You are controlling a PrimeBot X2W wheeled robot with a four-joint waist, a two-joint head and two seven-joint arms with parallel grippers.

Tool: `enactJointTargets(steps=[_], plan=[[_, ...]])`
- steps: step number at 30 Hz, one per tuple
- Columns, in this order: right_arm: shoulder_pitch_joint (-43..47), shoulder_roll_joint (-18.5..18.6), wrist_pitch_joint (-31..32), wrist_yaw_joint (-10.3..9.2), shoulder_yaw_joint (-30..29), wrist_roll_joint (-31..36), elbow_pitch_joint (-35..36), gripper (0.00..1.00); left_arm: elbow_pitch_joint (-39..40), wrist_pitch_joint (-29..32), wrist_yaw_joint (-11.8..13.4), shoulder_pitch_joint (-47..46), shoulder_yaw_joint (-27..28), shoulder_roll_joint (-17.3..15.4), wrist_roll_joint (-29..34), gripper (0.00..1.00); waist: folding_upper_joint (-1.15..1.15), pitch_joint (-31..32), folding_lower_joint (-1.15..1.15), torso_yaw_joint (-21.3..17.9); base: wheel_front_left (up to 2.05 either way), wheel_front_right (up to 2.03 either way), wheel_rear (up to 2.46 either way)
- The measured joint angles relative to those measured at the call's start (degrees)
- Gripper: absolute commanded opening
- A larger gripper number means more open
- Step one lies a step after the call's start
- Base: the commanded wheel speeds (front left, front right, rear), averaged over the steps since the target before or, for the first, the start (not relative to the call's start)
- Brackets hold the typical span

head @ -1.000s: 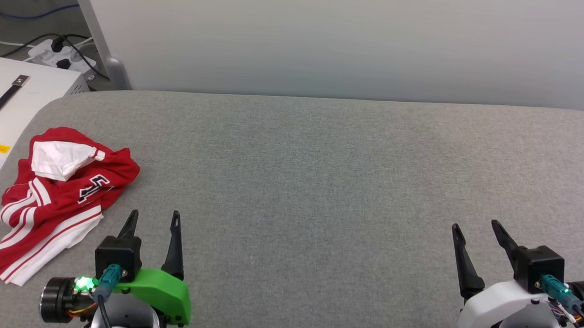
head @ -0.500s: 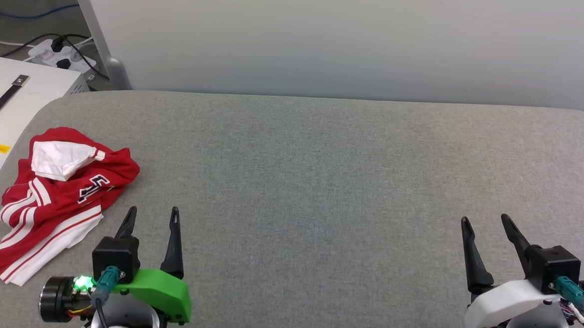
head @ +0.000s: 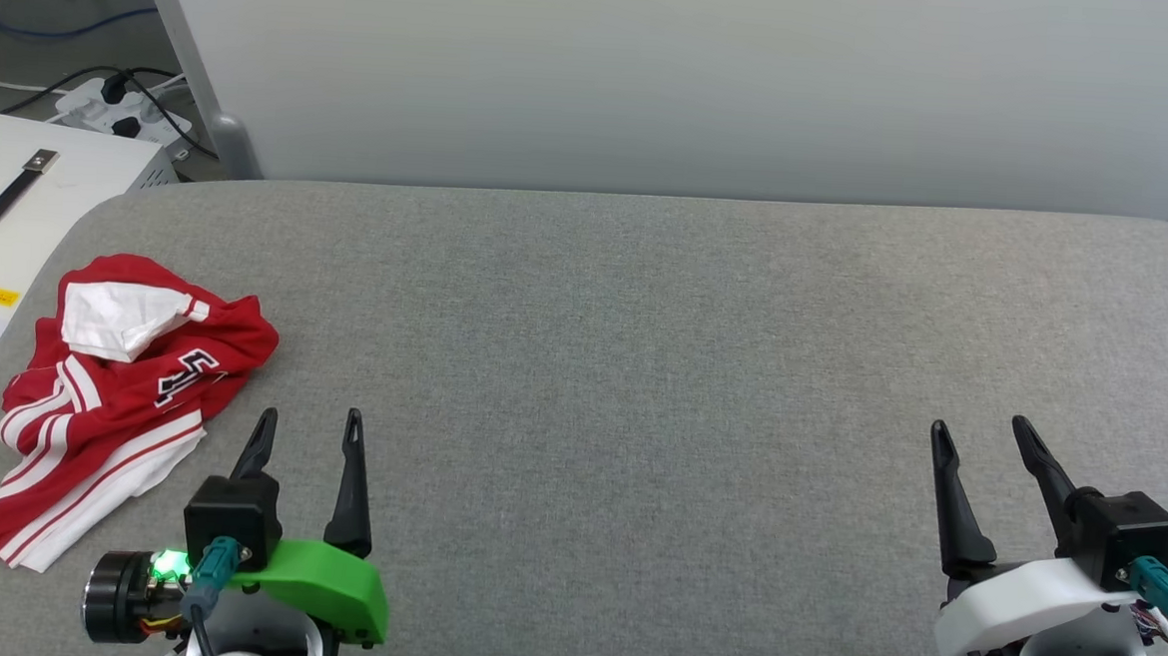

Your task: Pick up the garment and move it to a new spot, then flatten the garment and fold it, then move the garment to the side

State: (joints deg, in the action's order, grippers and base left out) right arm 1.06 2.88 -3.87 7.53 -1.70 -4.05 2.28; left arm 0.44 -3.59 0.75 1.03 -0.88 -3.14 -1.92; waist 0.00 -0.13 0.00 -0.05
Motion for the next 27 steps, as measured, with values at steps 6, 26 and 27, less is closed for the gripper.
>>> enactJointTargets(steps=[6, 26, 27], plan=[[0.1, 0.0, -0.7, 0.0, 0.0, -0.4, 0.5, 1.0, 0.0, -0.9, 0.0, 0.0, -0.4, 0.0, 0.0, 1.0, 0.0, -0.1, 0.0, 0.0, 0.0, 0.0, 0.0], [1.1, 0.0, -3.0, 0.0, -0.3, -1.4, 1.9, 1.0, 0.0, -3.1, 0.8, 0.0, -1.0, 0.0, -0.3, 1.0, 0.0, -0.1, 0.0, 0.1, 0.0, 0.0, 0.0], [1.2, 0.0, -3.1, 0.0, -0.3, -1.6, 2.0, 1.0, 0.0, -3.4, 0.8, 0.0, -1.0, 0.0, -0.3, 1.0, 0.0, -0.1, 0.0, 0.1, 0.0, 0.0, 0.0]])
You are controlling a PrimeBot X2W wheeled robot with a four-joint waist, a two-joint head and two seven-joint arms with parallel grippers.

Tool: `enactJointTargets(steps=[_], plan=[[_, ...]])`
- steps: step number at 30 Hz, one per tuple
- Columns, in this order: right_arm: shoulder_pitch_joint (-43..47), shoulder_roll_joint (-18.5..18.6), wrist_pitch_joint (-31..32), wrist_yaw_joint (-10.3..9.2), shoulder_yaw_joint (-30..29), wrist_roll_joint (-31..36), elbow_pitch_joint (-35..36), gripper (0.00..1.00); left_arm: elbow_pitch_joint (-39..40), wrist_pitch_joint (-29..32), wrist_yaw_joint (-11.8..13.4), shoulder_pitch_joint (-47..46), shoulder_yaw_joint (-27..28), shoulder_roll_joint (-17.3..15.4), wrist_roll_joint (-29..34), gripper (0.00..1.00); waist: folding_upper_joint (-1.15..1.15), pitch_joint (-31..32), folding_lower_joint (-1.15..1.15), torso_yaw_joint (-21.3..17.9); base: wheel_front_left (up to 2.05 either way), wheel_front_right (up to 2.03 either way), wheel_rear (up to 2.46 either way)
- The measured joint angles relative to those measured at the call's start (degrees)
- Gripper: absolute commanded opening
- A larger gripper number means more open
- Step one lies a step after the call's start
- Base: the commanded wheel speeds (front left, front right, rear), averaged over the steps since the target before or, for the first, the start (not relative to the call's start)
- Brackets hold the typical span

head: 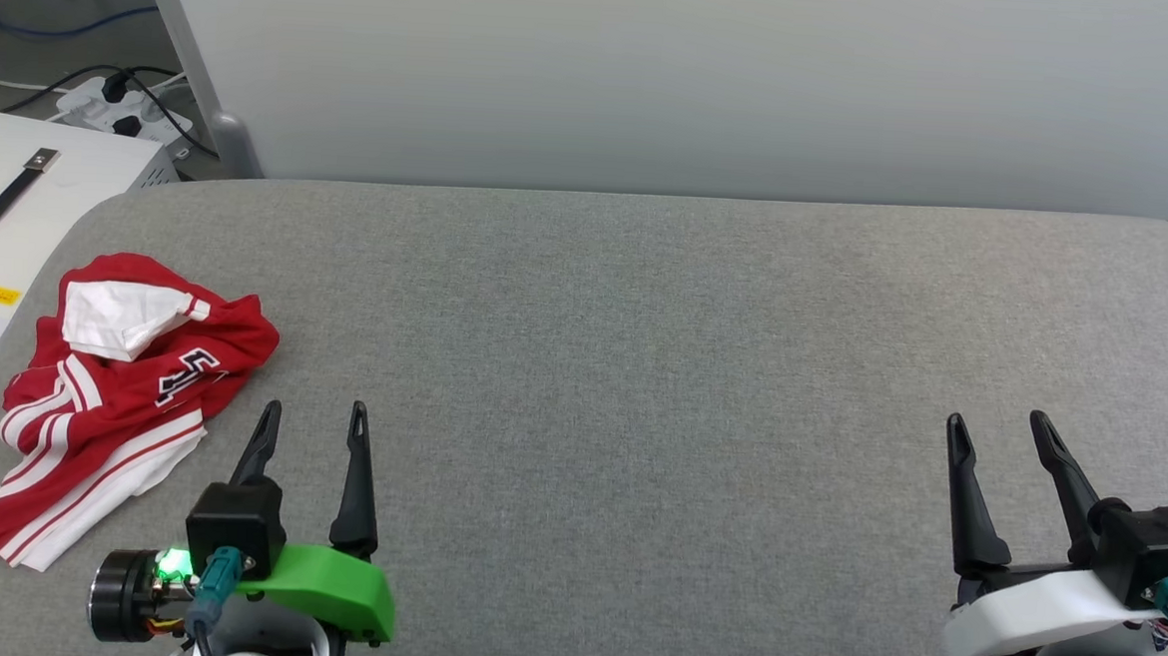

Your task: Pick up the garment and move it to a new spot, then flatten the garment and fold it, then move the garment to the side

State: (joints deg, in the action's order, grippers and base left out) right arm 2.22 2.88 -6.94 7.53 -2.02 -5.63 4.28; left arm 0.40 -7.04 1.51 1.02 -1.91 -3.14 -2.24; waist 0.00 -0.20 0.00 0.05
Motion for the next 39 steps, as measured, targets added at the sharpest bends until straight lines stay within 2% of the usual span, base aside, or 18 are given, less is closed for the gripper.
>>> enactJointTargets(steps=[39], plan=[[2.0, 0.0, -4.5, -0.01, -0.2, -2.2, 0.5, 1.0, -1.4, -4.6, 0.4, 0.0, -1.7, 0.0, -1.4, 1.0, 0.0, 0.1, 0.0, 0.2, 0.0, 0.0, 0.0]])
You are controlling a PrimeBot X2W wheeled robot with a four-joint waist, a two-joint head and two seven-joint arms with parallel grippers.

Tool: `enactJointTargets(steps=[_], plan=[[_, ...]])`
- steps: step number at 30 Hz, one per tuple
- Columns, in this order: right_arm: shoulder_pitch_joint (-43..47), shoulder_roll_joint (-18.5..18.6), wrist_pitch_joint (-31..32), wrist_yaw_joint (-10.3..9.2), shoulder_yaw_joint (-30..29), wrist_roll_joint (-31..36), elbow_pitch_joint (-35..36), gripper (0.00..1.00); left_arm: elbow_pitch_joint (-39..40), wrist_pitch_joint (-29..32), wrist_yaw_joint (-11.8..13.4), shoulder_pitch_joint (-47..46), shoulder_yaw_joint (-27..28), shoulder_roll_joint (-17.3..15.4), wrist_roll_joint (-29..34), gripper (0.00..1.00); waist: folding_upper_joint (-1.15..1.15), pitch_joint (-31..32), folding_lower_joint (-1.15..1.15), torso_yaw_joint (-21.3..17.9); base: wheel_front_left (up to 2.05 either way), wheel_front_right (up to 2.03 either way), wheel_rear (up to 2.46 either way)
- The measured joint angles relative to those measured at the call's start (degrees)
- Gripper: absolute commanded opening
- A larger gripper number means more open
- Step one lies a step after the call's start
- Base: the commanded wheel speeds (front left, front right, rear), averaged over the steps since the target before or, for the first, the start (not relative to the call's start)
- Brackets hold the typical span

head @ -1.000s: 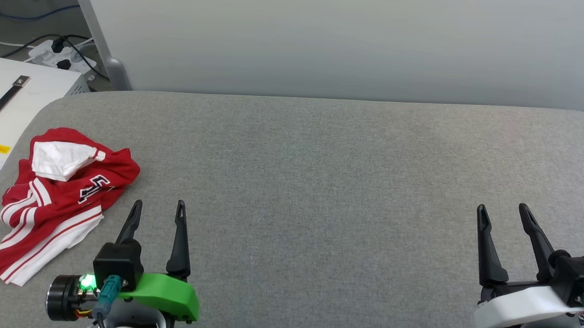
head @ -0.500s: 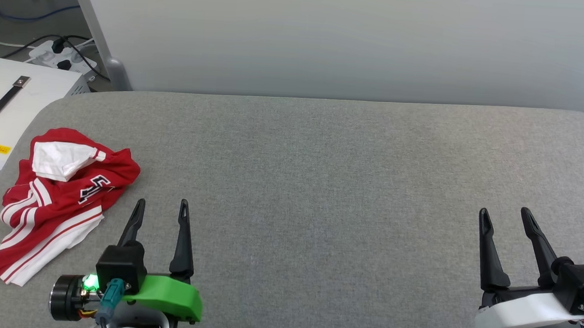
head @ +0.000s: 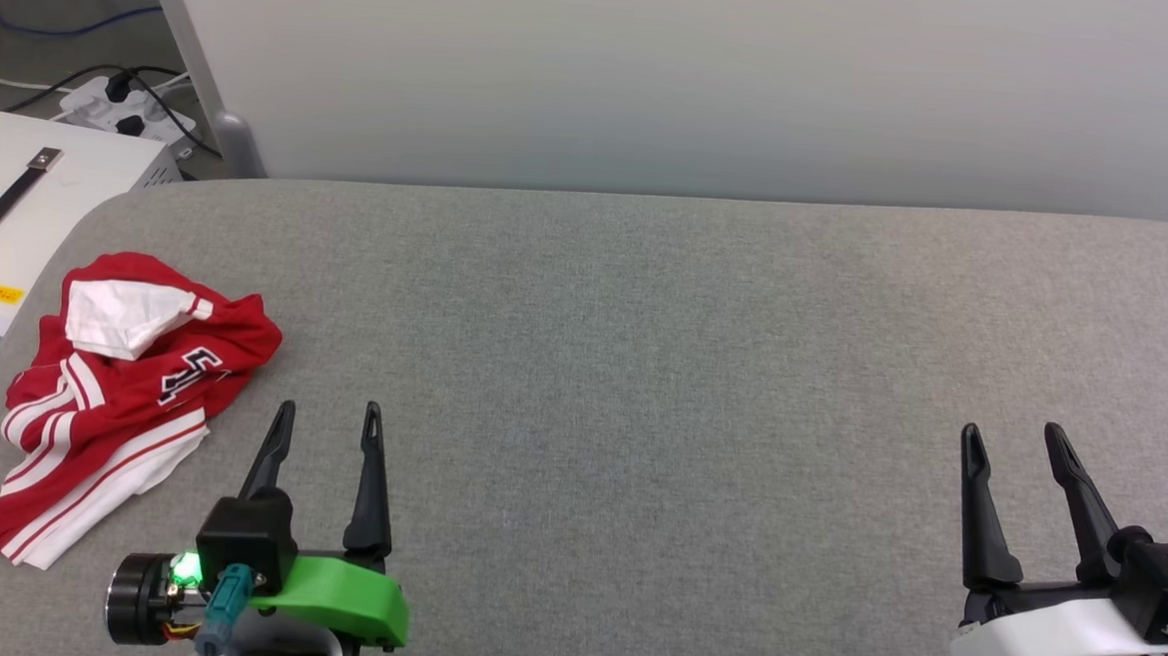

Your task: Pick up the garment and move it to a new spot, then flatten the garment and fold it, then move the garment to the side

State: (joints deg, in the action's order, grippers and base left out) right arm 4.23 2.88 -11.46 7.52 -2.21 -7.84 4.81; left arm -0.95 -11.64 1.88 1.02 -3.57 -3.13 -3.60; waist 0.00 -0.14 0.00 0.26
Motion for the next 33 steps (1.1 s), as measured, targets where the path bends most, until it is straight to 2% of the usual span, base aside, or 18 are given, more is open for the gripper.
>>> enactJointTargets(steps=[18, 25, 33], plan=[[0.4, 0.0, -2.3, 0.0, 0.2, -0.6, -0.6, 1.0, -1.0, -2.0, 0.9, -0.1, -0.9, 0.0, -0.5, 1.0, 0.0, -0.7, 0.0, 0.8, 0.0, 0.0, 0.0], [0.5, 0.0, -3.0, 0.0, 0.8, -0.8, -0.6, 1.0, -1.3, -3.0, 1.0, -0.9, -0.8, 0.0, -0.9, 1.0, 0.0, -1.4, 0.0, 3.0, 0.0, 0.0, 0.0], [0.5, 0.0, -3.3, 0.0, 1.6, -0.8, -0.6, 1.0, -1.4, -3.0, 1.5, -1.4, 0.2, 0.1, -1.1, 1.0, 0.0, -2.4, 0.0, 7.5, 0.0, 0.0, 0.0]])
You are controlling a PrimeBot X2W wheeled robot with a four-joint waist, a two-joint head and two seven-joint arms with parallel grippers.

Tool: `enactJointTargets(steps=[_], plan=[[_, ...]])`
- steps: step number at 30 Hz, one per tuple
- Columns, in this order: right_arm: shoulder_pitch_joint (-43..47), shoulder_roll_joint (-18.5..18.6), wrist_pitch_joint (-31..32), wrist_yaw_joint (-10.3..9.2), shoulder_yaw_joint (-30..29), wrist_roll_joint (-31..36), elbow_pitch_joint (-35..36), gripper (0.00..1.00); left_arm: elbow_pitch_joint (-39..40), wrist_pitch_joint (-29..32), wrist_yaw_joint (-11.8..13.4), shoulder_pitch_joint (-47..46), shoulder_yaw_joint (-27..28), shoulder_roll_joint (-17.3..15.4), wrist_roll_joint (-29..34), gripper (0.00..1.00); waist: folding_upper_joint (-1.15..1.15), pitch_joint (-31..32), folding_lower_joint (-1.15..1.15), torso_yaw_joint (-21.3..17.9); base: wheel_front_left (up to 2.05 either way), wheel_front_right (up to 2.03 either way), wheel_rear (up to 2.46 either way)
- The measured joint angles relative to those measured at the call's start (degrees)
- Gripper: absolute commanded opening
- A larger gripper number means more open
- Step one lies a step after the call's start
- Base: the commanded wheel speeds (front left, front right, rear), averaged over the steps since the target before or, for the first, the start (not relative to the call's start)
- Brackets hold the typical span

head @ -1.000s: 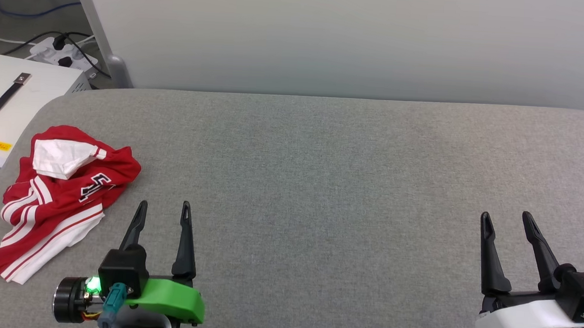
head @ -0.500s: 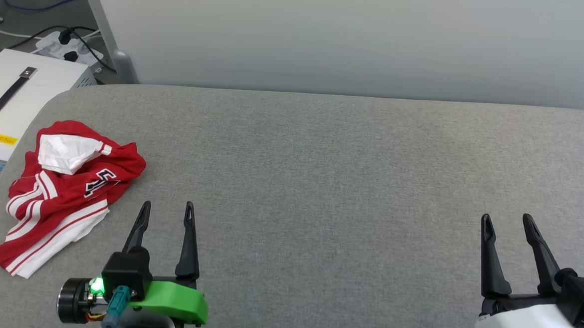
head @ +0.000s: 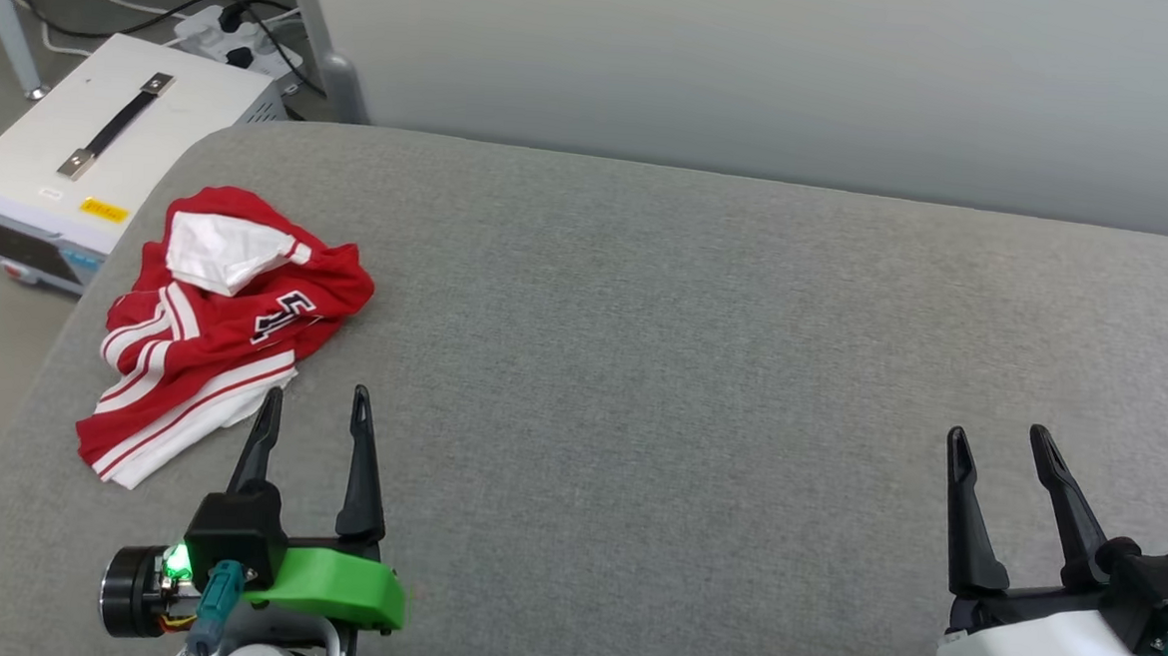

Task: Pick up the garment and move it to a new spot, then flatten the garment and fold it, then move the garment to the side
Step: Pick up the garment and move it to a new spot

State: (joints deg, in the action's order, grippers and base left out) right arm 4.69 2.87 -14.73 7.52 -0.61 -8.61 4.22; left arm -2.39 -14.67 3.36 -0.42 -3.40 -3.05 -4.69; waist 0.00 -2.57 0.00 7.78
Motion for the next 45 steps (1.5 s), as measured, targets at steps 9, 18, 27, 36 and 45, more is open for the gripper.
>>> enactJointTargets(steps=[9, 18, 27, 36, 45], plan=[[-0.1, 0.0, 0.0, 0.0, 1.0, 0.6, 0.5, 1.0, -0.4, 0.0, 0.2, -0.3, 1.2, 0.0, -1.1, 1.0, 0.0, -0.9, 0.0, 6.4, 0.0, 0.0, 0.0], [-0.4, 0.0, 0.0, 0.0, 2.2, 1.4, 0.8, 1.0, -0.8, 0.0, 0.5, -0.3, 2.7, 0.0, -2.5, 1.0, 0.0, -1.5, 0.0, 13.3, 0.0, 0.0, 0.0], [-0.5, -0.1, 0.0, 0.0, 2.7, 1.9, 0.9, 1.0, -1.2, 0.0, 0.4, -0.3, 3.6, 0.0, -3.6, 1.0, 0.0, -1.7, 0.0, 18.4, 0.0, 0.0, 0.0], [-0.5, -0.1, 0.0, 0.0, 2.9, 2.4, 1.0, 1.0, -1.6, 0.0, 0.5, -0.3, 4.1, 0.0, -4.4, 1.0, 0.0, -1.9, 0.0, 19.8, 0.0, 0.0, 0.0], [-1.5, -0.1, 0.0, 0.0, 4.2, 3.5, 1.1, 1.0, -4.2, 0.0, -6.2, -6.9, 9.7, -0.6, -4.4, 1.0, 0.0, -3.1, 0.0, 18.4, 0.0, 0.0, 0.0]])
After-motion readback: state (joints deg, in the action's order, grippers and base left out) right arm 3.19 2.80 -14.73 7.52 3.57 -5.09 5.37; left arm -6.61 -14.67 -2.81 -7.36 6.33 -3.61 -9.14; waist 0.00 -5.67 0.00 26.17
